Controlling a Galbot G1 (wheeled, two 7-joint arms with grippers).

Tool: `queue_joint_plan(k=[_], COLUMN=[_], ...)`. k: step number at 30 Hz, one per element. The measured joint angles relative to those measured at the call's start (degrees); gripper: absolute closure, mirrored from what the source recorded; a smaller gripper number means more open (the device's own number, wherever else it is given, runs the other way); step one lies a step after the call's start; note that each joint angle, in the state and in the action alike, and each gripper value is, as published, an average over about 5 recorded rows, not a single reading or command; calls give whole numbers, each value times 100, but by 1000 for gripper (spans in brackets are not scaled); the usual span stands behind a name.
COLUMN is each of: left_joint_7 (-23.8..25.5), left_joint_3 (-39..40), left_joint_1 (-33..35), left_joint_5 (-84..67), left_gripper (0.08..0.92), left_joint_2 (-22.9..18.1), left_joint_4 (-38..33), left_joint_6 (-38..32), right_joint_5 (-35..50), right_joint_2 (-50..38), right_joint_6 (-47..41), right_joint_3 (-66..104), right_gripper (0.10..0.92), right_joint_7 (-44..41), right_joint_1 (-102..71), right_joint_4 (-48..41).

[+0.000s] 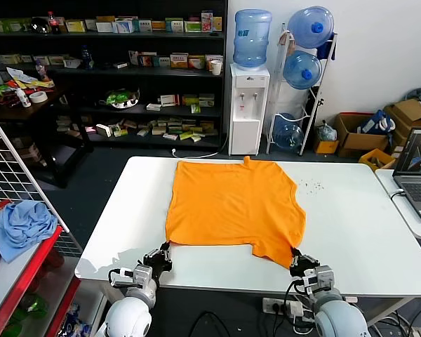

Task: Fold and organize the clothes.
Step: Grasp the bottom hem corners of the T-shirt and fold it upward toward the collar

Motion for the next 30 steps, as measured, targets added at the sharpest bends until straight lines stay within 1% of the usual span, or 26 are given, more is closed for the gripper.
queue_joint_plan(k=[5, 13, 20, 25, 30], left_joint_7=[-13, -75, -124, -155, -146], left_joint_3=[-43, -174, -217, -218, -189], left_joint_1=[328, 1038, 1616, 1706, 1512], left_joint_5=[83, 248, 425, 507, 605], left_gripper=[908, 908, 908, 908, 908], left_joint_2=[165, 404, 479, 477, 438], left_joint_4=[-363, -860, -1172, -1245, -1227], left_joint_6=[-39, -172, -302, -359, -452], right_joint_5=[-95, -238, -326, -331, -304], right_joint_2=[-127, -291, -377, -462, -533], right_joint_6=[5, 70, 145, 281, 465], right_joint_3=[154, 407, 467, 464, 439], right_gripper=[901, 901, 901, 901, 901], right_joint_7=[-8, -2, 45, 79, 79], right_joint_1=[-485, -1188, -1564, -1582, -1318], right_joint_4=[415, 877, 1158, 1226, 1101])
